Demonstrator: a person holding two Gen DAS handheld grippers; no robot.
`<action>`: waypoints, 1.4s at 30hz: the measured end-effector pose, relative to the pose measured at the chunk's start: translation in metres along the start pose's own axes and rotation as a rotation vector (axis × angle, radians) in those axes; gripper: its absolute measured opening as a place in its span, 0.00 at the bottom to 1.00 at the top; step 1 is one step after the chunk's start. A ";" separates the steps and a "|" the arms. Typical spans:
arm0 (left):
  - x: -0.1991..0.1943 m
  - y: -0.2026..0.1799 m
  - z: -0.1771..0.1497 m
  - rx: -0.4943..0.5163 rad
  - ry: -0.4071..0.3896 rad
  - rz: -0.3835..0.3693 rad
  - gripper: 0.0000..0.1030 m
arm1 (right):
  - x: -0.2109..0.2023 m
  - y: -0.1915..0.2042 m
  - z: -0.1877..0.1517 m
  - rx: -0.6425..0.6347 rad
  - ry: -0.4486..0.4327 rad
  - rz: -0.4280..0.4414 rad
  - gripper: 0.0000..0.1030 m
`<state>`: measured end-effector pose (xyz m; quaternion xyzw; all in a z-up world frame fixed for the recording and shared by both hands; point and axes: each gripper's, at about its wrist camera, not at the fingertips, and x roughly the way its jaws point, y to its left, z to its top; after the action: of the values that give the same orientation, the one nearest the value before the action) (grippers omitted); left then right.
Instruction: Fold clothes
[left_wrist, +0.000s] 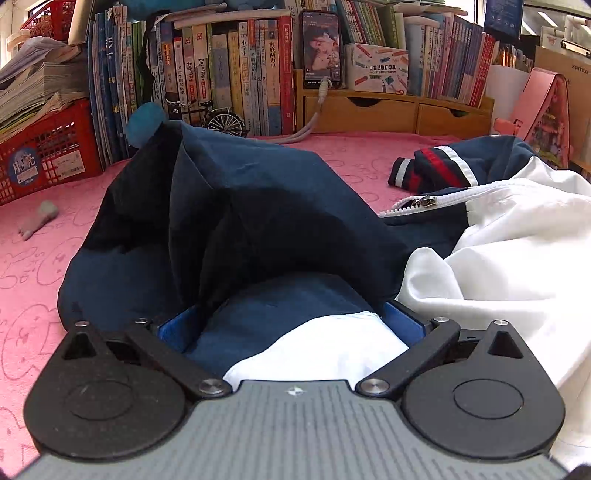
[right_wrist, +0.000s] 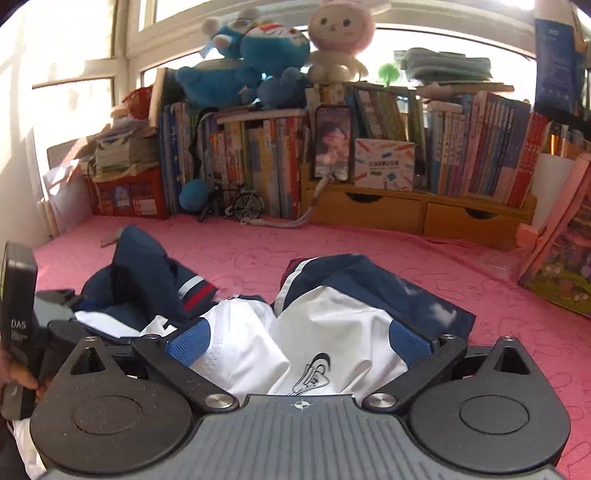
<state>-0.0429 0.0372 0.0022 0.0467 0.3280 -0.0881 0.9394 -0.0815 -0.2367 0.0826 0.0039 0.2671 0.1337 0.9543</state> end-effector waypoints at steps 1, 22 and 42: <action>0.000 -0.001 -0.001 0.008 -0.002 0.007 1.00 | 0.007 -0.019 0.007 0.077 -0.007 -0.065 1.00; 0.004 0.000 -0.001 -0.013 -0.016 -0.002 1.00 | 0.036 -0.103 0.057 0.486 -0.142 -0.042 0.12; 0.004 0.004 0.002 -0.017 -0.021 -0.036 1.00 | -0.061 -0.047 -0.018 0.060 -0.147 -0.809 0.85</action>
<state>-0.0378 0.0406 0.0009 0.0321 0.3195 -0.1026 0.9415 -0.1293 -0.2986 0.0944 -0.0642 0.1819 -0.2606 0.9460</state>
